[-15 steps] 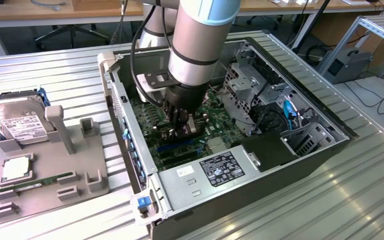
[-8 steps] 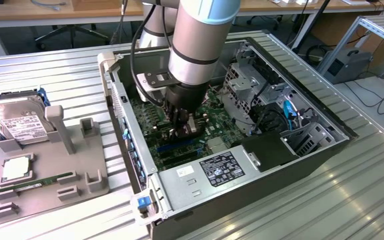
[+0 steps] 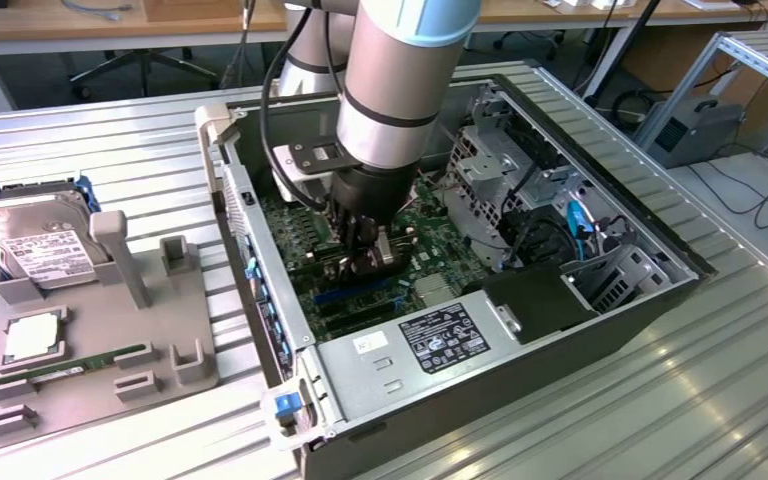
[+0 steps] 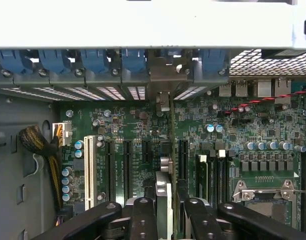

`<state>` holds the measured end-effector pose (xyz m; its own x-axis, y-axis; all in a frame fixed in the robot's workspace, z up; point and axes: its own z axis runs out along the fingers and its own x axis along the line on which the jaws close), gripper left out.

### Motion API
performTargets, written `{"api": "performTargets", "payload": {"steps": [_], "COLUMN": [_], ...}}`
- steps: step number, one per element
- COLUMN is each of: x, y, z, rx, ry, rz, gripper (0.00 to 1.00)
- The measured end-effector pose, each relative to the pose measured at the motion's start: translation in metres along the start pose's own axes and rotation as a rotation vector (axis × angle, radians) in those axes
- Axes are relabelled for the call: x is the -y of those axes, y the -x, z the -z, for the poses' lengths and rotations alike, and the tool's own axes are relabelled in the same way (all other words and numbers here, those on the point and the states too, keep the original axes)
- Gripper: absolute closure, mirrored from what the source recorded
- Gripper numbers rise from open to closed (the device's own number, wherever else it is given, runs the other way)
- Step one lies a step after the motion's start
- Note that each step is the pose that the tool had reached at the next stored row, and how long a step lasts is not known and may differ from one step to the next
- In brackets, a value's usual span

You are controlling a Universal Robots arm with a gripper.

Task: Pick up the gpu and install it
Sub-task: 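Insert the gpu into the slot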

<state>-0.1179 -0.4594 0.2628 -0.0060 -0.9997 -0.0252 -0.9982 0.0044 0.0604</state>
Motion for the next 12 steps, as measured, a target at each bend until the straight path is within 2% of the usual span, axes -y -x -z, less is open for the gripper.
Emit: {"api": "performTargets", "payload": {"steps": [9,12], "x": [0.0000,0.0000], "y": [0.0000,0.0001], "z": [0.0000,-0.0001], "rx": [0.0017,-0.0037], "ry": [-0.0009,-0.0012], "rz": [-0.036,-0.040], "gripper": [0.73,0.73]}}
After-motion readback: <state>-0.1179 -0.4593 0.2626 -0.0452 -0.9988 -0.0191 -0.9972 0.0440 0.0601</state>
